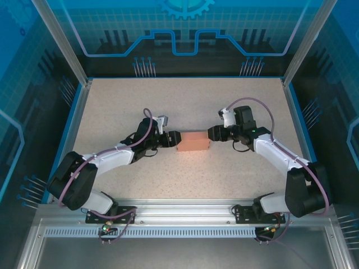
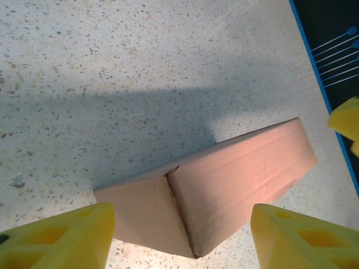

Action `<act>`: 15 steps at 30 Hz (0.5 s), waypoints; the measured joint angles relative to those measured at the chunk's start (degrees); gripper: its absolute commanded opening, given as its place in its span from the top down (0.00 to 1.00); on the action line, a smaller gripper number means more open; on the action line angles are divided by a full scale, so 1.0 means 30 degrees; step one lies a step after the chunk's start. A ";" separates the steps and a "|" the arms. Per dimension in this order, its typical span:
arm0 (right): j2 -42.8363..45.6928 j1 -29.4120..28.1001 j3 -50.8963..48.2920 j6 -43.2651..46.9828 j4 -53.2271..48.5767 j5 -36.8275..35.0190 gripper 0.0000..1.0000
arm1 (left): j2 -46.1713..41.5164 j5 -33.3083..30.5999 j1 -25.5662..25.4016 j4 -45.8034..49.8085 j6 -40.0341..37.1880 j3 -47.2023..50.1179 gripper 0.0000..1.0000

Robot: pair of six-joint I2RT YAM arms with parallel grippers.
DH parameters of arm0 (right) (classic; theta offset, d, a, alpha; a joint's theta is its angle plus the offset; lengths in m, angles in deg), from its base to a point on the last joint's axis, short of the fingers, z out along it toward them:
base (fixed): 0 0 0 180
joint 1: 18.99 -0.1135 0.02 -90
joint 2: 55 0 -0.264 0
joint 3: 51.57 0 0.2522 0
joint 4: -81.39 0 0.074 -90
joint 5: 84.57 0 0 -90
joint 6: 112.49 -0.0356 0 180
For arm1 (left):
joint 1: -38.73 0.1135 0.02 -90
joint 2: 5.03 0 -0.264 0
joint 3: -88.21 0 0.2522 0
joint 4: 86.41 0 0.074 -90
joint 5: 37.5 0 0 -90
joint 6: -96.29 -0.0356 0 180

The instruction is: Fold the paper box

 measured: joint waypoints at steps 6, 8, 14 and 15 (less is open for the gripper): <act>-0.0656 -0.0007 -0.0109 -0.0364 0.0335 0.0612 0.50 | 0.0452 0.0707 0.0007 -0.0546 0.0685 -0.0015 0.43; -0.0794 -0.0007 -0.0131 -0.0423 0.0408 0.0648 0.50 | 0.0554 0.0787 0.0007 -0.0590 0.0721 -0.0015 0.43; -0.1093 -0.0015 -0.0386 -0.0510 0.0699 0.0721 0.50 | 0.0758 0.0852 0.0007 -0.0743 0.0721 -0.0015 0.44; -0.1151 -0.0029 -0.0408 -0.0554 0.0772 0.0772 0.50 | 0.0845 0.0852 0.0007 -0.0743 0.0729 -0.0015 0.44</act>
